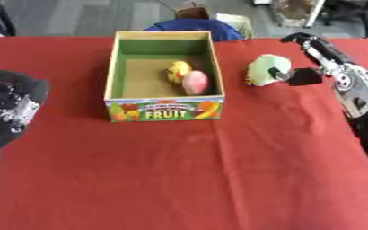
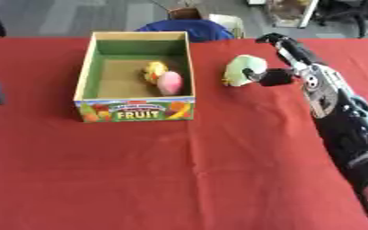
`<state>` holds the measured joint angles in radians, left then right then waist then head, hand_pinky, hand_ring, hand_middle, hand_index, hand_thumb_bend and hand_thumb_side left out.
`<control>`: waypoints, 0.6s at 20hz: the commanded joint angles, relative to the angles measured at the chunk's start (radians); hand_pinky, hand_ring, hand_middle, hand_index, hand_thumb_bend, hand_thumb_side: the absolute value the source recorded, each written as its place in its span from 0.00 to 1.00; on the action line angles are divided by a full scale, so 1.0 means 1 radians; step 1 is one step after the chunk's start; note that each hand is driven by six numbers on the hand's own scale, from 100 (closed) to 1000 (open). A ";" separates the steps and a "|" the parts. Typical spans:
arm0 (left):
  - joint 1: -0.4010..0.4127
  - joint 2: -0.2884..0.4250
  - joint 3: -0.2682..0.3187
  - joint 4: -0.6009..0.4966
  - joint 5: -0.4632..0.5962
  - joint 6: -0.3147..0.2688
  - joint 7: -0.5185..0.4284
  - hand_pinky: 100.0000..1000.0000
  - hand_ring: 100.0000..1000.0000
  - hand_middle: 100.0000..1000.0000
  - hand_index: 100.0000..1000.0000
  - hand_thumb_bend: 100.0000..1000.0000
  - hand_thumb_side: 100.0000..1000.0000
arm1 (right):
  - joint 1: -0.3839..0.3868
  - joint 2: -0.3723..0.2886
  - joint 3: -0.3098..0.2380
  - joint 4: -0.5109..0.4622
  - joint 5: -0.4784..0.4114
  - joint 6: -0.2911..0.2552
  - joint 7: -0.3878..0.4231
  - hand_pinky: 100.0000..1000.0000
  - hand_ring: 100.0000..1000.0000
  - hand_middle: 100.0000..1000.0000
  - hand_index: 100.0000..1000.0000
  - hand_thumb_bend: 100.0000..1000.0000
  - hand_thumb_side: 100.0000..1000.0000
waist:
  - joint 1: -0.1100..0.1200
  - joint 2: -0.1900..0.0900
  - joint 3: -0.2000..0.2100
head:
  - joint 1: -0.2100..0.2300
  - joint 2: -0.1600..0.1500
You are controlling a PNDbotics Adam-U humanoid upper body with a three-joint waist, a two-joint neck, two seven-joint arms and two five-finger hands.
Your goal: Pick up objects on the table and place them in the box.
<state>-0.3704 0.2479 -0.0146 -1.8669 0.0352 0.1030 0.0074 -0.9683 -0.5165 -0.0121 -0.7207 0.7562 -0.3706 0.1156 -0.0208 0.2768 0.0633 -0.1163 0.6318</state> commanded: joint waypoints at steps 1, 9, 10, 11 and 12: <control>-0.008 0.023 0.009 -0.021 -0.002 -0.001 0.003 0.54 0.47 0.46 0.52 0.45 0.28 | -0.022 -0.007 -0.001 -0.002 -0.022 -0.021 0.038 0.86 1.00 0.87 0.91 0.32 0.41 | 0.001 -0.017 0.002 | -0.003 -0.009; -0.012 0.022 0.005 -0.022 -0.001 -0.002 -0.001 0.54 0.47 0.46 0.52 0.45 0.28 | -0.023 0.022 0.007 0.002 0.052 0.011 0.022 0.84 1.00 0.90 0.93 0.33 0.31 | 0.006 -0.013 0.012 | -0.020 -0.011; -0.013 0.022 0.005 -0.022 -0.001 -0.001 -0.001 0.54 0.47 0.46 0.52 0.45 0.28 | -0.022 0.024 0.010 0.001 0.078 0.022 0.003 0.84 1.00 0.90 0.94 0.34 0.30 | 0.006 -0.012 0.014 | -0.022 -0.013; -0.013 0.022 0.005 -0.022 -0.001 -0.001 -0.001 0.54 0.47 0.46 0.52 0.45 0.28 | -0.022 0.025 0.012 0.001 0.107 0.033 -0.017 0.84 1.00 0.91 0.94 0.35 0.29 | 0.007 -0.011 0.015 | -0.024 -0.014; -0.014 0.022 0.005 -0.022 -0.001 -0.001 -0.001 0.54 0.47 0.46 0.52 0.45 0.28 | -0.021 0.027 0.014 0.001 0.139 0.045 -0.035 0.84 1.00 0.91 0.94 0.36 0.28 | 0.007 -0.011 0.016 | -0.025 -0.015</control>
<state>-0.3712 0.2479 -0.0149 -1.8669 0.0352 0.1032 0.0069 -0.9688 -0.4744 0.0010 -0.7102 0.8611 -0.3375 0.1032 -0.0148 0.2838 0.0780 -0.1359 0.6308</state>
